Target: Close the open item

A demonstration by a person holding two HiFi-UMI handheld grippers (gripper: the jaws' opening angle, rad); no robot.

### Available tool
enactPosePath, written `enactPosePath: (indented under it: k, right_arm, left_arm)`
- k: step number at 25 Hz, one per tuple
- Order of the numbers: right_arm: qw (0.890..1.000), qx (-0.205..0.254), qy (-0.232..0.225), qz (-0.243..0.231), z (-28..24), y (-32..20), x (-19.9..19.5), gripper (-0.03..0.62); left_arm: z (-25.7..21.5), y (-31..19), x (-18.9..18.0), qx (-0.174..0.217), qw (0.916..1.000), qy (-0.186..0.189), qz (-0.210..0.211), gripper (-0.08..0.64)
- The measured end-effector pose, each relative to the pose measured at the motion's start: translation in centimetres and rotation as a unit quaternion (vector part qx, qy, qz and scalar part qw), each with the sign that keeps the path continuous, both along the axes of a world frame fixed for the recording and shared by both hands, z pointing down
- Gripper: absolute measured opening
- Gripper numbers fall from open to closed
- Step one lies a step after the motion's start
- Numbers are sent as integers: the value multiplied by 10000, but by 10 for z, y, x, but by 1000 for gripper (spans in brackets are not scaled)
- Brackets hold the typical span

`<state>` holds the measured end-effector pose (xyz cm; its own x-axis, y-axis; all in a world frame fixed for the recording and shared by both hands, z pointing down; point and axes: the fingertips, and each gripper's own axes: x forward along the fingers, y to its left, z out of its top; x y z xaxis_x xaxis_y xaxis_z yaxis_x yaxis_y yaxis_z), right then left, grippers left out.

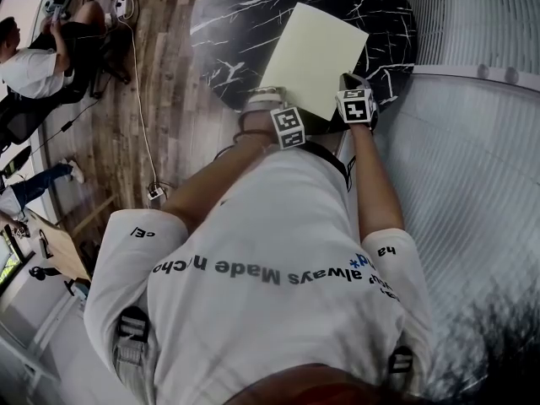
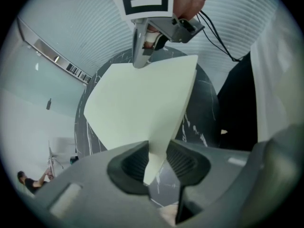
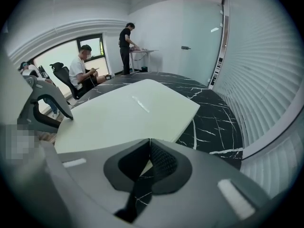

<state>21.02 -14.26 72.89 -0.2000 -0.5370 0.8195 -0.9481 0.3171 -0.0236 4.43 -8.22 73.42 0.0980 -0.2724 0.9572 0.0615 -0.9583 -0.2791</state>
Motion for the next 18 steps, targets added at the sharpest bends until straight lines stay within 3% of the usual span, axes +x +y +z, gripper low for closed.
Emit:
enactPosePath:
  k: [5,11,14,18]
  right_arm:
    - [9996,-48,-241,158,-1,-2,-1,2]
    - [9969,424,-576,324,-34,-11,-2,2]
    - [9947,719,-653,345,-60,-15,-1,2]
    - [9903,1104,-749,390,-99,-18,-1,3]
  left_arm:
    - [-5,3,-4,83,9998,161,-4,173]
    - [-15,0,-17,-306,9948,649,-716,173]
    - [-31,-11,-21,-443,9865,1066,-1164,163]
    - [-63,-32,-21,-533,9662,1842,-1723,126]
